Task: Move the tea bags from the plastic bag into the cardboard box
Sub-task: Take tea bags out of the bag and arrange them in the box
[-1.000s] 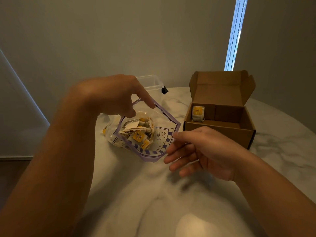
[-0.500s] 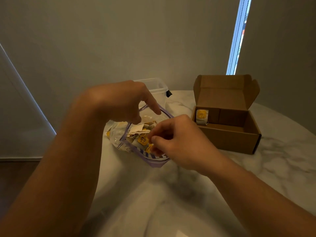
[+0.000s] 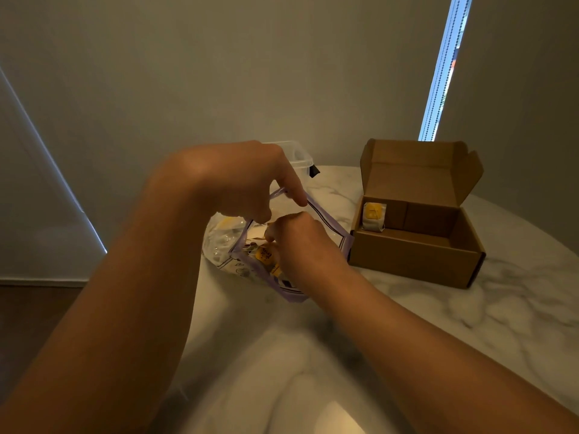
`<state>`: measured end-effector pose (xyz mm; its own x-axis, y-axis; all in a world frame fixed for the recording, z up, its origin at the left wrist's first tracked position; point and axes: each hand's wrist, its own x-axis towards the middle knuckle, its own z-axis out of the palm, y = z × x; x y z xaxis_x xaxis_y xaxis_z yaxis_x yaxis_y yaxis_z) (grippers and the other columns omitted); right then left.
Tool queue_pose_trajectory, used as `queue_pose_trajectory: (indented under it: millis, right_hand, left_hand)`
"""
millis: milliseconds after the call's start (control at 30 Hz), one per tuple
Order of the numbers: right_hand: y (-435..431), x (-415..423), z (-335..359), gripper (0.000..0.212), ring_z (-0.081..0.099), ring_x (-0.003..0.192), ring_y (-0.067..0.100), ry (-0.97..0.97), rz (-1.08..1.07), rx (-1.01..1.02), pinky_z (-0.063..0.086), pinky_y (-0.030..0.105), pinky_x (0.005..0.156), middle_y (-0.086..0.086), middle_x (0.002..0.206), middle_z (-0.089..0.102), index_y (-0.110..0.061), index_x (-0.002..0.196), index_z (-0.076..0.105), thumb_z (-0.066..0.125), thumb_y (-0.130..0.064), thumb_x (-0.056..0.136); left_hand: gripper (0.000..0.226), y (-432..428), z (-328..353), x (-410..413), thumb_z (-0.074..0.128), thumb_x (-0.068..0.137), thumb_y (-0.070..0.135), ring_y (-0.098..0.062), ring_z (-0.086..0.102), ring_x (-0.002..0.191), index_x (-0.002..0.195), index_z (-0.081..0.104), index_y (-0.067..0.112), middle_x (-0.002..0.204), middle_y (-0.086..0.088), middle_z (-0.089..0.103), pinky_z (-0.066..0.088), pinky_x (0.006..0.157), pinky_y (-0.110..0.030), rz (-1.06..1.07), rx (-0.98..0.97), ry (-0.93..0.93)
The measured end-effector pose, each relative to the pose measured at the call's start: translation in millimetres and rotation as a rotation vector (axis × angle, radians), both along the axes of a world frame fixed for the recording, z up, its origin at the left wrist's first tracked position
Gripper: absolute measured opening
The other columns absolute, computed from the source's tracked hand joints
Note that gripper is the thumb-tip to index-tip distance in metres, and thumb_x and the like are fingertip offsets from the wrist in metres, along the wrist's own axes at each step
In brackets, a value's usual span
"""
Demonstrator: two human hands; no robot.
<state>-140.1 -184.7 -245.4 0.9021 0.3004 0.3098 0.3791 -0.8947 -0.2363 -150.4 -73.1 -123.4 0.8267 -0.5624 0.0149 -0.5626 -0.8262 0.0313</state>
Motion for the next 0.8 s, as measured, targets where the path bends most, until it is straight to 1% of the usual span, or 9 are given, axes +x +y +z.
queue_pose_trajectory:
  millis: [167, 233, 300, 367, 400, 467, 533, 633, 800]
  right_hand:
    - [2, -4, -3, 0.019, 0.039, 0.072, 0.014, -0.009, 0.023, 0.009, 0.024, 0.02, 0.051, 0.008, 0.105, 0.061, -0.012, 0.113, 0.063, 0.056, -0.018, 0.097]
    - [1, -9, -1, 0.02, 0.043, 0.076, 0.015, -0.066, 0.034, 0.007, 0.032, 0.02, 0.061, 0.008, 0.106, 0.061, -0.012, 0.114, 0.064, 0.058, -0.018, 0.096]
    - [-3, -19, 3, 0.024, 0.054, 0.09, 0.018, -0.128, 0.045, 0.039, 0.04, 0.025, 0.073, 0.007, 0.111, 0.062, -0.013, 0.117, 0.064, 0.062, -0.018, 0.094]
    - [-7, -28, 6, 0.029, 0.058, 0.105, 0.02, -0.124, 0.046, 0.081, 0.047, 0.029, 0.085, 0.006, 0.117, 0.063, -0.014, 0.121, 0.062, 0.065, -0.018, 0.092]
    - [-9, -32, 8, 0.031, 0.058, 0.107, 0.019, -0.104, 0.036, 0.096, 0.048, 0.03, 0.089, 0.005, 0.119, 0.063, -0.015, 0.122, 0.062, 0.065, -0.019, 0.092]
    - [-13, -38, 12, 0.029, 0.06, 0.105, 0.018, -0.051, 0.009, 0.147, 0.051, 0.03, 0.089, 0.004, 0.117, 0.065, -0.017, 0.121, 0.064, 0.065, -0.021, 0.092]
    - [-19, -45, 13, 0.024, 0.062, 0.1, 0.016, -0.005, -0.009, 0.262, 0.053, 0.028, 0.088, 0.002, 0.111, 0.068, -0.019, 0.115, 0.069, 0.065, -0.022, 0.092]
    - [-28, -54, 10, 0.017, 0.065, 0.094, 0.013, 0.01, -0.024, 0.411, 0.056, 0.028, 0.086, 0.0, 0.103, 0.07, -0.019, 0.107, 0.072, 0.067, -0.021, 0.09]
    - [-44, -65, 9, 0.014, 0.066, 0.084, 0.004, 0.046, -0.055, 0.606, 0.058, 0.018, 0.077, -0.008, 0.094, 0.07, -0.02, 0.1, 0.073, 0.072, -0.019, 0.086]
  left_hand:
    - [0.059, 0, -2, 2, 0.076, 0.08, 0.007, -0.001, 0.065, 0.065, 0.117, 0.064, 0.05, 0.068, 0.036, 0.042, 0.054, 0.061, -0.02, 0.004, -0.006, -0.016]
    - [0.06, -1, -1, 2, 0.076, 0.08, 0.006, 0.0, 0.064, 0.065, 0.118, 0.063, 0.05, 0.067, 0.036, 0.041, 0.055, 0.062, -0.021, -0.002, -0.009, -0.009]
    - [0.061, -1, -1, 2, 0.075, 0.08, 0.004, 0.001, 0.062, 0.066, 0.12, 0.063, 0.049, 0.066, 0.037, 0.038, 0.053, 0.063, -0.02, -0.012, -0.017, 0.002]
    - [0.06, -2, -1, 2, 0.076, 0.08, 0.004, 0.003, 0.059, 0.064, 0.121, 0.062, 0.047, 0.066, 0.038, 0.036, 0.05, 0.058, -0.014, -0.022, -0.018, 0.002]
    - [0.06, -2, -1, 2, 0.076, 0.081, 0.005, 0.004, 0.058, 0.062, 0.121, 0.062, 0.047, 0.066, 0.039, 0.035, 0.047, 0.056, -0.012, -0.026, -0.018, 0.0]
    - [0.06, -2, -1, 2, 0.076, 0.081, 0.005, 0.005, 0.057, 0.062, 0.122, 0.062, 0.047, 0.066, 0.039, 0.034, 0.046, 0.057, -0.011, -0.03, -0.018, 0.001]
    - [0.06, -2, -2, 1, 0.075, 0.081, 0.005, 0.005, 0.057, 0.063, 0.122, 0.062, 0.046, 0.067, 0.039, 0.034, 0.046, 0.059, -0.011, -0.028, -0.021, 0.004]
    - [0.06, -1, -1, 2, 0.075, 0.081, 0.005, 0.005, 0.057, 0.063, 0.122, 0.062, 0.047, 0.065, 0.039, 0.035, 0.045, 0.056, -0.01, -0.021, -0.03, 0.005]
    - [0.06, -3, -3, 3, 0.074, 0.082, 0.004, 0.005, 0.055, 0.066, 0.124, 0.061, 0.045, 0.072, 0.039, 0.034, 0.046, 0.062, -0.011, -0.032, -0.025, 0.008]
